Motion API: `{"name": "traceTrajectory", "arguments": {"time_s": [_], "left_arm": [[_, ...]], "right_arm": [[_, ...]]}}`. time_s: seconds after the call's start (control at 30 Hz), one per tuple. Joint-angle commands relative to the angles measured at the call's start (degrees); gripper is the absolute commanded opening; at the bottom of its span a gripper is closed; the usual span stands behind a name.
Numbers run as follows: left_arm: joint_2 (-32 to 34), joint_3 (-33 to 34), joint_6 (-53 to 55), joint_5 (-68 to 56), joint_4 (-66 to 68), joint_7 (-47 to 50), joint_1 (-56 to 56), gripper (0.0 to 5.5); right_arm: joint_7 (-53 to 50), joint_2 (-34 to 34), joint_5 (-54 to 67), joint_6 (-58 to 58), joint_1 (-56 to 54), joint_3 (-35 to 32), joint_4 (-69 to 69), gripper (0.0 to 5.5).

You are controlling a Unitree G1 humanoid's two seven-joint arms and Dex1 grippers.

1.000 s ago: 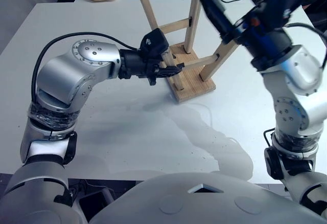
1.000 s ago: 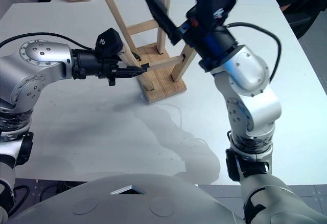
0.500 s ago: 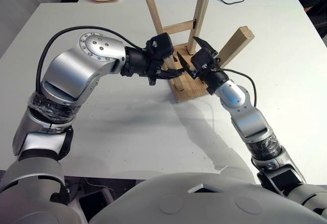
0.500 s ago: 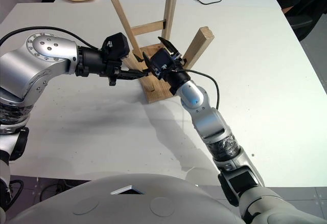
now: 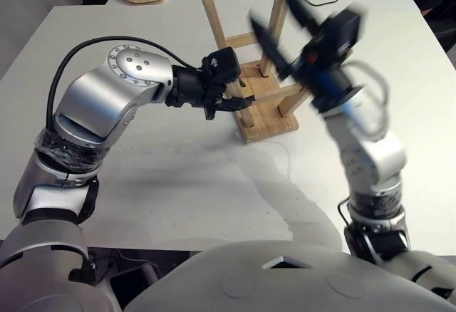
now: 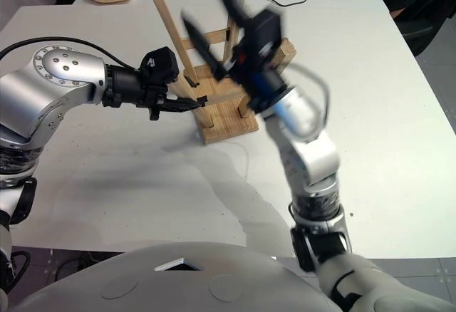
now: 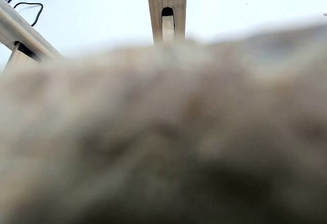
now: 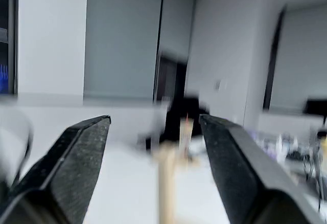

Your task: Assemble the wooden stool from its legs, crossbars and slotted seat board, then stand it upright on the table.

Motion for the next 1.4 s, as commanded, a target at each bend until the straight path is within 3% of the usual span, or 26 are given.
{"name": "traceTrajectory", "arguments": {"time_s": [0.03, 0.17, 0.27, 0.43, 0.53, 0.6, 0.7, 1.0, 1.13, 1.27, 1.4], "left_arm": [[4.3, -1.6, 4.0, -2.4, -1.7, -3.5, 7.1, 2.04], [4.2, -1.1, 4.2, -3.1, -2.4, -3.5, 6.8, 2.04], [3.4, -1.8, 4.5, -3.4, -2.2, -3.8, 5.4, 2.04], [2.8, -3.6, 4.5, -2.9, -2.0, -3.9, 4.7, 2.04], [1.1, -5.8, 4.8, -2.7, -2.1, -3.7, 3.7, 2.04], [-1.0, -7.2, 5.2, -2.7, -1.9, -3.7, 1.9, 2.04], [-2.8, -7.6, 5.9, -2.9, -1.7, -4.0, 0.0, 2.04], [3.5, -5.2, 4.0, -1.2, -1.3, -6.4, 4.8, 2.04], [3.7, -5.4, 3.2, -0.7, -0.8, -6.9, 4.6, 2.04], [4.0, -5.8, 2.8, -0.6, -1.3, -7.0, 5.3, 2.04], [3.8, -5.9, 2.6, -0.5, -1.2, -7.0, 5.2, 2.04]], "right_arm": [[-2.9, -8.2, 6.9, 2.9, -5.2, -17.4, 5.6, 3.21], [-5.3, -17.8, -14.1, -7.4, 1.2, -16.7, 23.9, 3.21], [-8.1, -20.3, -27.0, -13.2, 6.8, -10.8, 30.7, 3.21], [-3.5, -13.0, -34.8, -14.7, 12.0, 8.2, 19.2, 3.21], [4.1, -5.0, -28.5, -11.1, 12.0, 24.0, 6.1, 3.21], [7.3, -3.2, -24.8, -7.7, 12.2, 29.9, 0.1, 3.21], [8.6, -4.9, -24.8, -5.8, 13.6, 28.4, 1.8, 3.21], [2.1, -14.7, -27.9, -11.3, 12.6, 2.3, 24.8, 3.21], [-3.4, -17.8, -31.9, -14.7, 7.7, -3.9, 35.2, 3.21], [-4.3, -13.5, -34.4, -13.3, 7.0, 1.1, 30.5, 3.21], [4.5, -4.4, -28.2, -6.1, 10.6, 19.4, 11.2, 3.21]]}}
